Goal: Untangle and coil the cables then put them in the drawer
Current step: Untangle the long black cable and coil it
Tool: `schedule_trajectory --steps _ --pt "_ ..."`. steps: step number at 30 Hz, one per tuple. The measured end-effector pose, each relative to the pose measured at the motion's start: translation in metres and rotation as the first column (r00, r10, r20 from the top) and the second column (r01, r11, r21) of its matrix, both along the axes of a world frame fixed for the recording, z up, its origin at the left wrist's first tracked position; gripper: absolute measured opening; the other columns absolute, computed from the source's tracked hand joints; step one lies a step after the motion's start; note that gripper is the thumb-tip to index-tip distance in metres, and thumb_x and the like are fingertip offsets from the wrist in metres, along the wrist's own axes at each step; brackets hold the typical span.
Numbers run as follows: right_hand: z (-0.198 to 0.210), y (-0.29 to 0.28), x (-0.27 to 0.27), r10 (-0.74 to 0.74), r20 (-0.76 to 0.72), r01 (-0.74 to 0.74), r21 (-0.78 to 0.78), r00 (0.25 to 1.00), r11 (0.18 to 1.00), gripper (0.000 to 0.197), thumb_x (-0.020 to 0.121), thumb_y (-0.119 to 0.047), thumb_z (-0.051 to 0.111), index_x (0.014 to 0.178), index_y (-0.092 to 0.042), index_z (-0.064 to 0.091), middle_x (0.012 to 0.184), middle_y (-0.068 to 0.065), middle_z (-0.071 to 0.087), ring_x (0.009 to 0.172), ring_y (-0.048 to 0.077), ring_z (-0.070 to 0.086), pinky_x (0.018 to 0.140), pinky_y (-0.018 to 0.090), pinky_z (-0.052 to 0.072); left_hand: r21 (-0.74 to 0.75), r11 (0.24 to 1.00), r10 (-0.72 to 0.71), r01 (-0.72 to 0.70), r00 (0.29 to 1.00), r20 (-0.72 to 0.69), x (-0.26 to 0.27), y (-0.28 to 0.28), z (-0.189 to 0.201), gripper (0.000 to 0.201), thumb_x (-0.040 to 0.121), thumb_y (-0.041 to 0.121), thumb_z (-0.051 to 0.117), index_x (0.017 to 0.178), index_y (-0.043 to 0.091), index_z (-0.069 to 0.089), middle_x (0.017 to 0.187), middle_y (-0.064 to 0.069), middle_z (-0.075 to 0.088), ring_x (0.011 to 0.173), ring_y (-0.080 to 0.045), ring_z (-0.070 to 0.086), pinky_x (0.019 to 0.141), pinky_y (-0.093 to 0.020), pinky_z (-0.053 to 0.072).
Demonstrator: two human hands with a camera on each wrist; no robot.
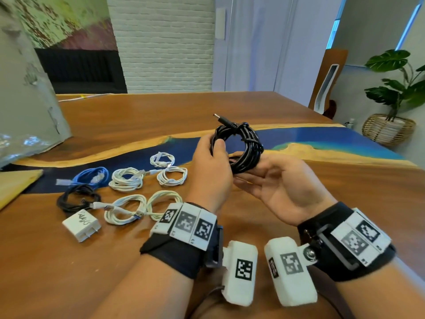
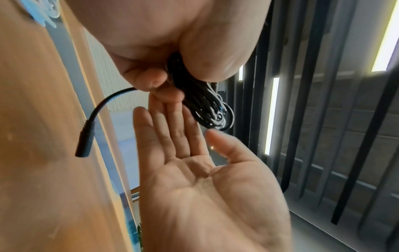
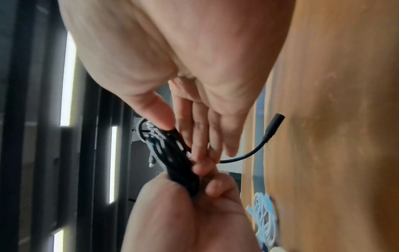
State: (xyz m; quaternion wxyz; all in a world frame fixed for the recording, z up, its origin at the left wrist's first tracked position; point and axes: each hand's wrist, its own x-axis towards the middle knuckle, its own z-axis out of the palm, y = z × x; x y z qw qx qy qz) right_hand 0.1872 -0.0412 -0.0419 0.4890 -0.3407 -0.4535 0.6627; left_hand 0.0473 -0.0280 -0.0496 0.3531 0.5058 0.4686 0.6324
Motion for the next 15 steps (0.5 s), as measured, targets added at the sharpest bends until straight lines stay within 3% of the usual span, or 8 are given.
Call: schedule_trajectory --steps 2,3,7,9,12,14,15 --pt "-0.0010 -0.0006 0.0000 0.042 -0.020 -0.043 -0.026 0.999 0.999 0.049 0.088 -0.021 0.055 0.128 0.006 0.065 0.127 0.023 0.069 0.111 0.032 0.066 0.114 0.054 0.043 0.036 0.999 0.040 -0.038 0.998 -0.053 -0.0011 0.0004 -0.0025 0.026 0.106 0.034 0.039 0.120 0.033 0.061 0.088 0.010 0.058 0.081 -0.018 0.056 0.078 -0.047 0.052" --pt "-0.0019 -0.0001 -0.0005 0.026 0.003 -0.026 -0.021 1.000 0.999 0.050 0.088 -0.024 0.062 0.129 0.005 0.065 0.123 0.020 0.071 0.109 0.030 0.066 0.113 0.055 0.042 0.048 0.998 0.046 -0.043 0.996 -0.077 -0.0003 0.0000 -0.0035 0.024 0.107 0.033 0.039 0.120 0.034 0.059 0.090 0.011 0.060 0.083 -0.017 0.058 0.082 -0.045 0.054" --pt "-0.0049 0.0045 -0.0032 -0.067 0.027 0.068 -0.028 0.997 0.997 0.032 0.093 -0.008 0.064 0.122 0.003 0.070 0.106 0.014 0.075 0.097 0.027 0.068 0.113 0.052 0.042 0.091 0.996 0.036 -0.019 0.980 -0.193 0.0046 -0.0069 -0.0006 0.021 0.109 0.028 0.040 0.122 0.038 0.052 0.103 0.023 0.061 0.094 0.009 0.058 0.077 -0.016 0.046" --pt "-0.0043 0.0059 -0.0008 -0.064 0.009 0.064 -0.045 0.998 0.997 0.026 0.094 -0.004 0.061 0.118 0.000 0.071 0.103 0.013 0.076 0.093 0.024 0.070 0.112 0.051 0.043 0.103 0.995 0.028 -0.003 0.971 -0.238 0.0037 -0.0066 0.0000 0.021 0.109 0.030 0.041 0.123 0.040 0.053 0.112 0.016 0.059 0.096 0.006 0.056 0.081 -0.021 0.046" --pt "-0.0003 0.0046 0.0042 -0.025 -0.034 0.024 -0.034 0.999 0.999 0.028 0.090 -0.004 0.060 0.116 -0.001 0.070 0.106 0.014 0.073 0.105 0.028 0.067 0.110 0.054 0.043 0.072 0.997 -0.001 0.021 0.963 -0.268 0.0010 -0.0056 0.0004 0.018 0.108 0.035 0.043 0.115 0.046 0.055 0.119 0.007 0.049 0.100 -0.002 0.055 0.092 -0.035 0.047" --pt "0.0026 0.0003 0.0054 0.055 -0.078 -0.056 -0.007 0.995 0.998 0.021 0.084 -0.005 0.060 0.102 -0.007 0.071 0.100 0.011 0.072 0.108 0.030 0.065 0.109 0.056 0.042 0.062 0.997 -0.038 0.054 0.970 -0.239 0.0006 -0.0050 0.0006 0.018 0.106 0.038 0.046 0.112 0.044 0.062 0.115 0.008 0.057 0.103 -0.013 0.061 0.092 -0.047 0.054" --pt "0.0037 -0.0014 0.0064 0.096 -0.096 -0.095 0.014 0.991 0.995 0.017 0.083 -0.005 0.059 0.094 -0.008 0.071 0.096 0.010 0.072 0.107 0.030 0.064 0.111 0.058 0.040 0.050 0.996 -0.067 0.079 0.974 -0.215 0.0007 -0.0052 0.0011 0.020 0.105 0.038 0.047 0.112 0.043 0.064 0.111 0.009 0.062 0.103 -0.014 0.063 0.091 -0.048 0.055"
